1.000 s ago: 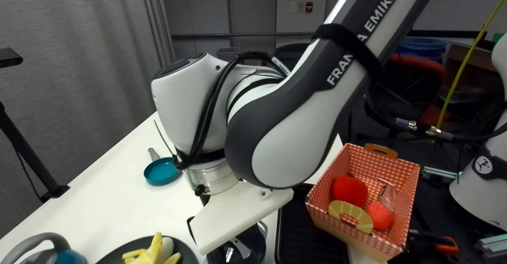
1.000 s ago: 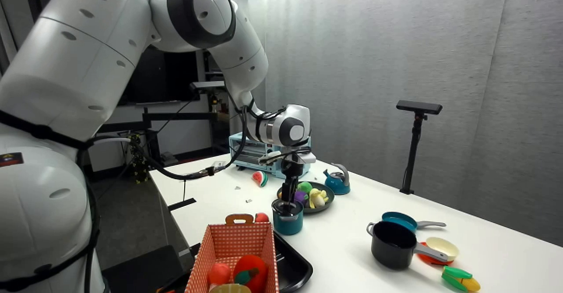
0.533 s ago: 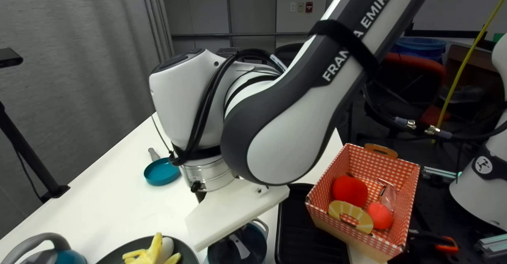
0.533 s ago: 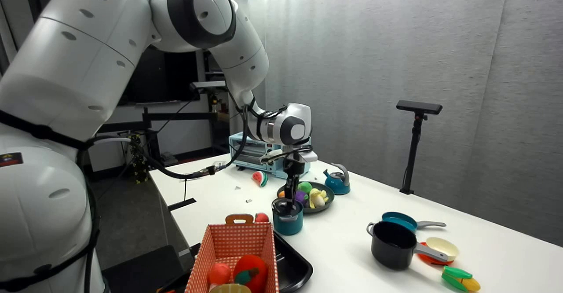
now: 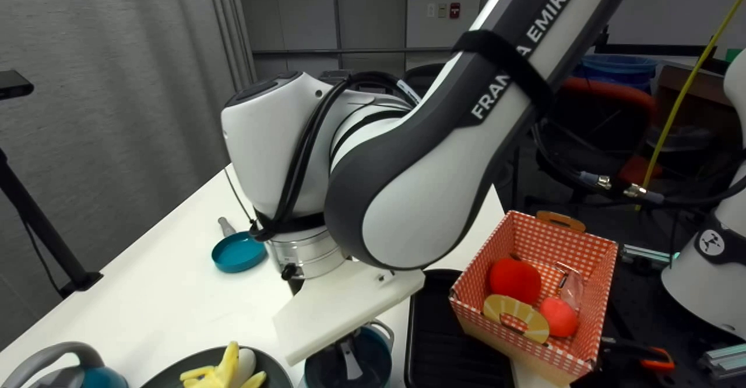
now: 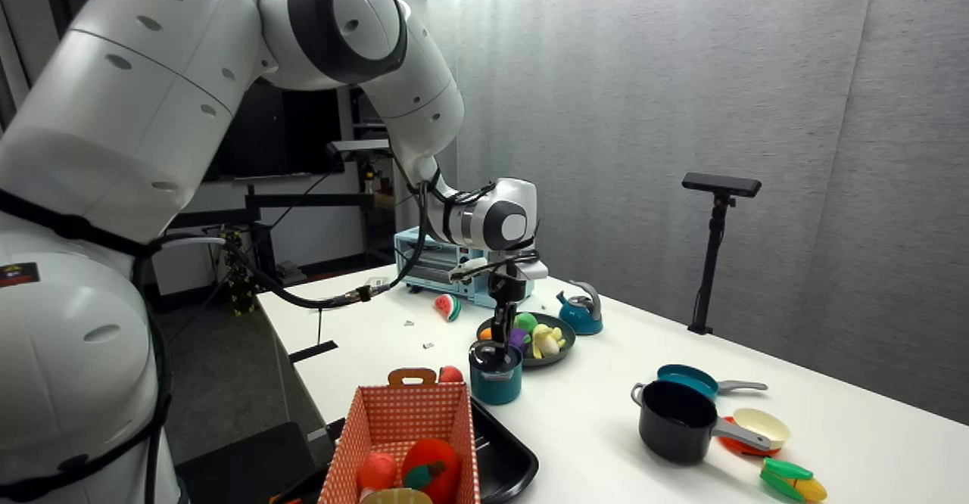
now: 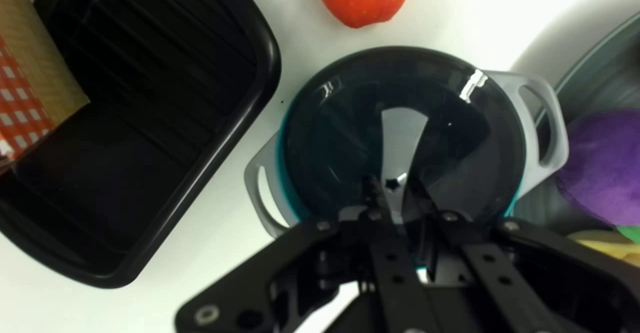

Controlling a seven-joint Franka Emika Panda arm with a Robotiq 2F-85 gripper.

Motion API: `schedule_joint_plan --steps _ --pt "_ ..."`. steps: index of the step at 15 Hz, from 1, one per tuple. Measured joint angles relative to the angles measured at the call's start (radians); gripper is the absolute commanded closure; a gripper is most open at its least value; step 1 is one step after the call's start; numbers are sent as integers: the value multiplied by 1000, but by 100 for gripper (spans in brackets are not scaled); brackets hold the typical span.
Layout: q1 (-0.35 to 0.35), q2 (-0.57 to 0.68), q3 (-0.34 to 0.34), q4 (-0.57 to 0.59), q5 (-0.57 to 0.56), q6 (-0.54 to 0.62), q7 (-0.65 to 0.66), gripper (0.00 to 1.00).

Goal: Take the lid off the blue pot and put it on the counter

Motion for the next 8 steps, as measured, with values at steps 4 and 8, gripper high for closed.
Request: schedule_joint_plan --steps 4,8 --pt "8 -16 -2 -2 0 -1 2 96" --pt "34 -64 -13 -4 -11 -12 28 96"
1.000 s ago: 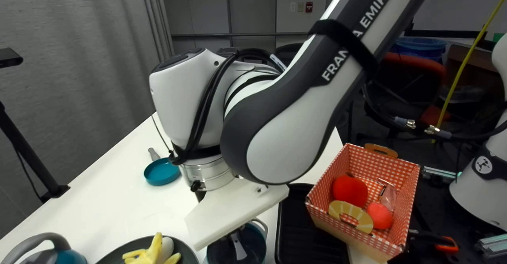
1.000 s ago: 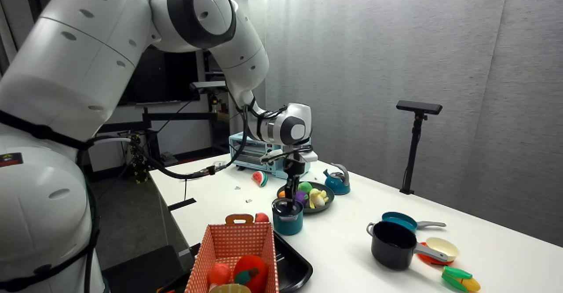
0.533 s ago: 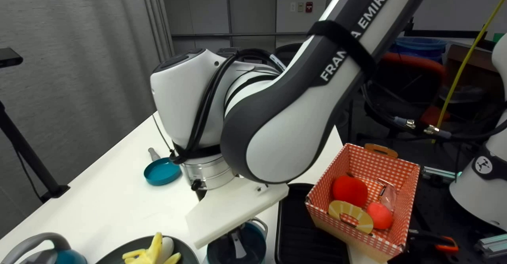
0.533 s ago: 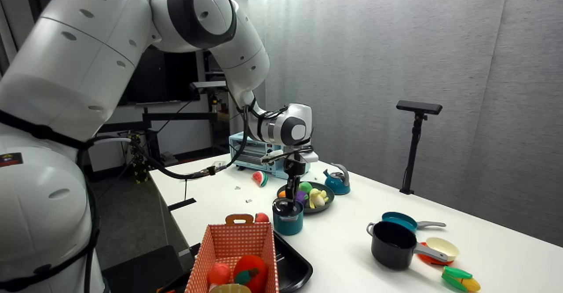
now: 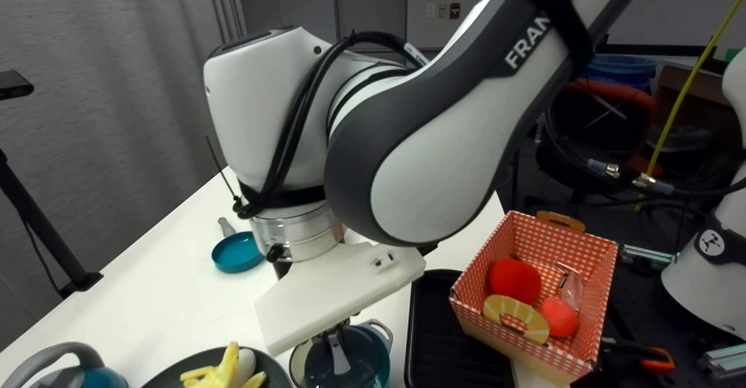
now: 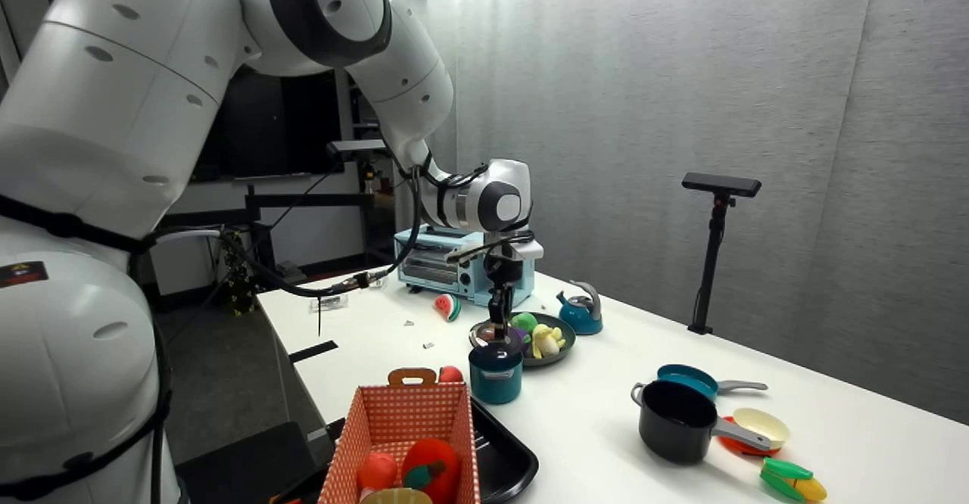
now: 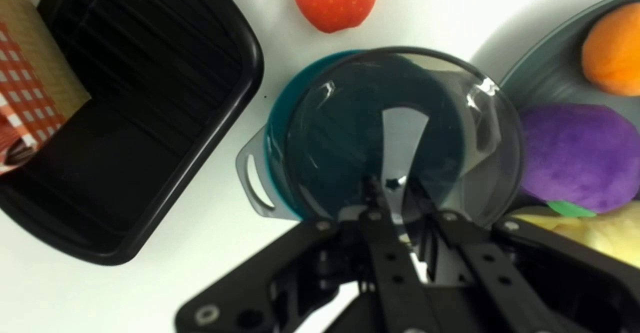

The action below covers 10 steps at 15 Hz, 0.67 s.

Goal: Take the lid off the blue pot and put it on the counter

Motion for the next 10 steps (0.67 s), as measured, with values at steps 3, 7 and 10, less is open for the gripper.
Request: schedule_joint_plan --steps 3,7,10 --pt "22 -51 -17 -19 -25 -12 55 96" --pt "24 -135 -44 -109 -50 -13 137 96" --pt "16 -200 -72 -202 -95 -13 184 96"
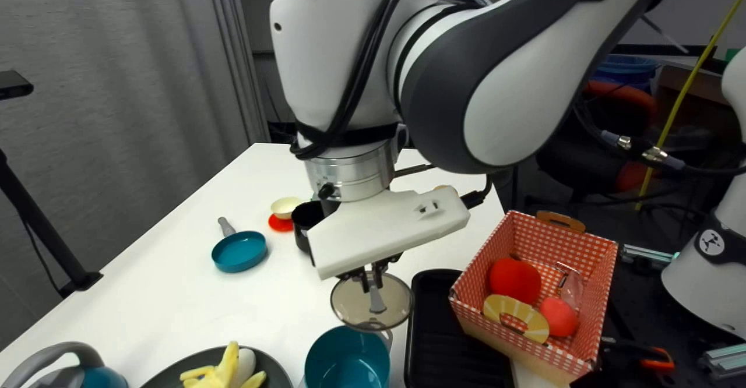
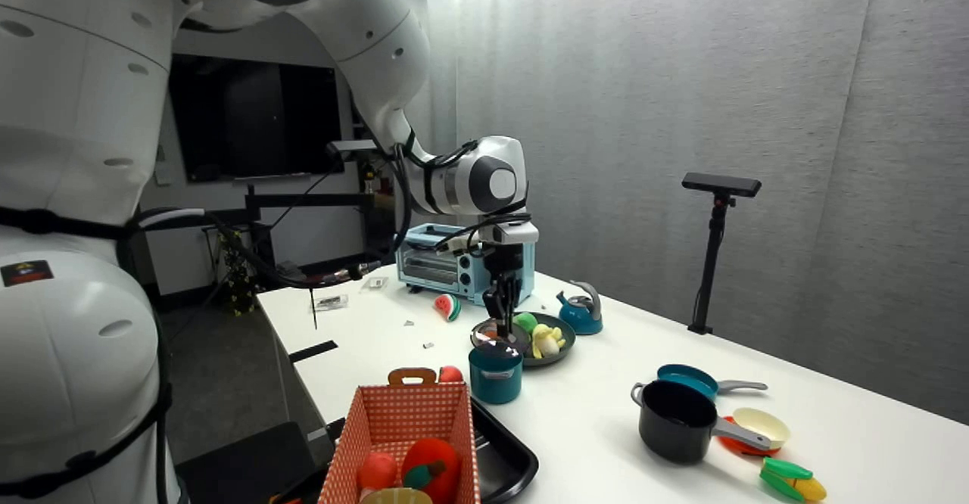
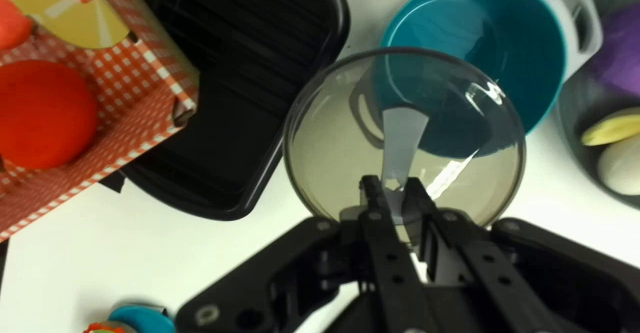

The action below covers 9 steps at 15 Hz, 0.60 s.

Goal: Take the lid off the blue pot and put it on the counter

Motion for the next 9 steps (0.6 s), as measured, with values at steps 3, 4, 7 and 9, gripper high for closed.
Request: schedule_joint_plan --steps 3,4,7,9 --pt "-23 -49 -19 -84 -52 -8 13 96" --pt "-34 -57 -20 -104 -62 -17 13 96" --pt "-59 -62 -20 -143 -72 -47 11 96" --pt "-73 -61 -20 -158 -72 -66 1 96"
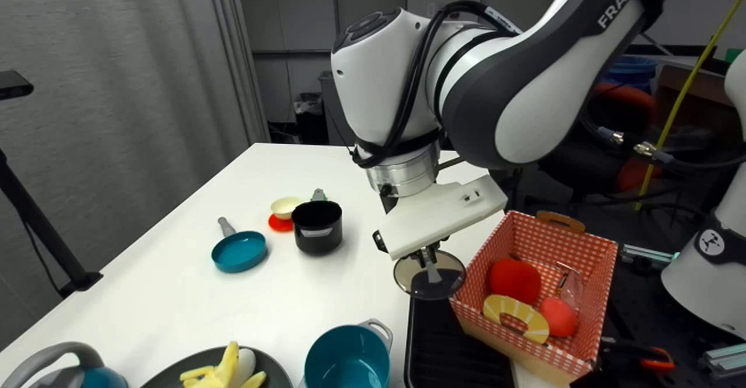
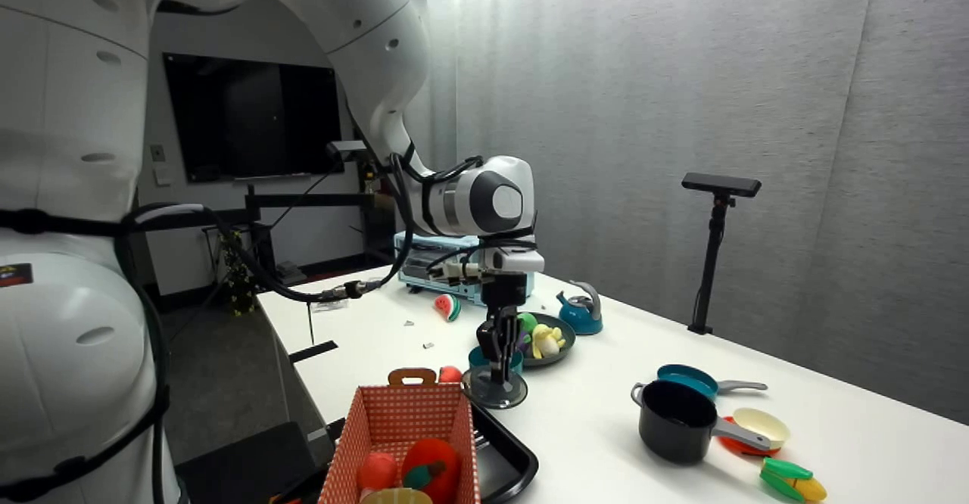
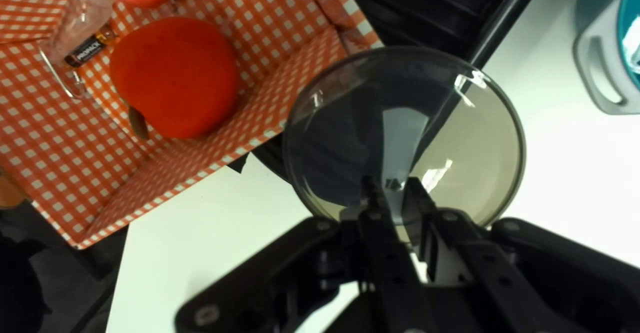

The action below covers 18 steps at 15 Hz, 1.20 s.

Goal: Take the lid off the blue pot and put it on the counter

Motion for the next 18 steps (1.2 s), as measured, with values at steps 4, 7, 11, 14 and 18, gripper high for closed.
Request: schedule_joint_plan --steps 4,7,11,14,18 --pt "-29 22 0 -6 0 -12 -50 96" --pt "-53 54 -1 7 0 -13 -101 96" --pt "-74 114 -7 62 0 -35 -171 96" --pt "-75 164 -10 120 0 -60 -210 96" --pt "-75 209 -10 184 0 -92 -247 96"
